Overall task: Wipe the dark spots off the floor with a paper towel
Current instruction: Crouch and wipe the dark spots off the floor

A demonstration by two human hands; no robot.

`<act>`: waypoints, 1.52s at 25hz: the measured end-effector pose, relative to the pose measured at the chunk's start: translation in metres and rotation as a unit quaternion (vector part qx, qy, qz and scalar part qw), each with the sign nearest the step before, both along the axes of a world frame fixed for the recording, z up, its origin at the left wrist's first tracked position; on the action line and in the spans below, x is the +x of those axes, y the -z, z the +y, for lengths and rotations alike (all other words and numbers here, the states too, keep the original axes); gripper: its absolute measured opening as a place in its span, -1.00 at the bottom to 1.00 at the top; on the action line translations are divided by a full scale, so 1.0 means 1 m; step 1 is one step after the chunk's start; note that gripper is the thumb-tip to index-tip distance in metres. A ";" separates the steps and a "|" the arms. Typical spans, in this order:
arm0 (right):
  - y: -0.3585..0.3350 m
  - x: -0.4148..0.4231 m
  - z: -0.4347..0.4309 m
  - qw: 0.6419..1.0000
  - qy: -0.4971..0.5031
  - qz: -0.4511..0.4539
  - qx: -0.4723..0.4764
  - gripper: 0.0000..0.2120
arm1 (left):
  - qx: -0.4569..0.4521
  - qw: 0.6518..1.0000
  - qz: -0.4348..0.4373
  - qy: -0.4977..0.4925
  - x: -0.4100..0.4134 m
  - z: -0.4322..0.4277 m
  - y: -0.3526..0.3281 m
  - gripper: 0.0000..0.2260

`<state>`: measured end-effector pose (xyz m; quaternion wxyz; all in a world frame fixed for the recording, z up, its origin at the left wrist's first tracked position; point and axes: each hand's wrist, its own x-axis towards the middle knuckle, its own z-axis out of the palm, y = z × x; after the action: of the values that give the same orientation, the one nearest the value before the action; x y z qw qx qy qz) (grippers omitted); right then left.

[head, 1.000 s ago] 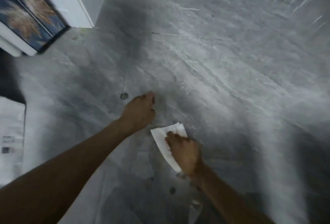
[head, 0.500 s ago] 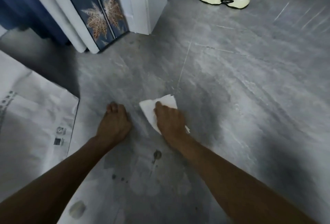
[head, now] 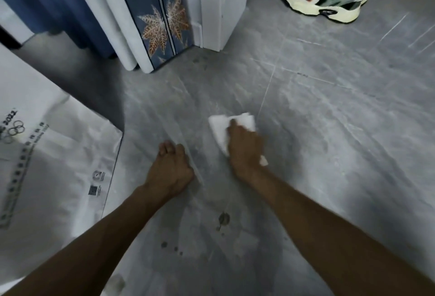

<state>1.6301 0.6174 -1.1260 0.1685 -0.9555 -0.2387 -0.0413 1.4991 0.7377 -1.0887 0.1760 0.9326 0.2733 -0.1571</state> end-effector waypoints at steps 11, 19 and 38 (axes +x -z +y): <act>-0.011 0.074 -0.074 0.981 0.184 0.002 -0.059 -0.74 | -0.046 0.998 -0.006 -0.030 -0.005 0.002 0.002 -0.59; -0.002 -0.004 -0.079 0.967 -0.229 0.023 -0.110 -0.87 | -0.055 0.998 0.011 -0.026 -0.005 0.001 0.004 -0.51; 0.007 -0.046 -0.093 0.955 -0.288 0.035 -0.061 -0.79 | -0.039 0.999 0.007 -0.018 -0.010 -0.006 0.010 -0.47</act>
<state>1.5843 0.5246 -1.1334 0.1233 -0.8552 -0.5002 0.0567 1.4889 0.7320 -1.0988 0.2134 0.9187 0.2851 -0.1711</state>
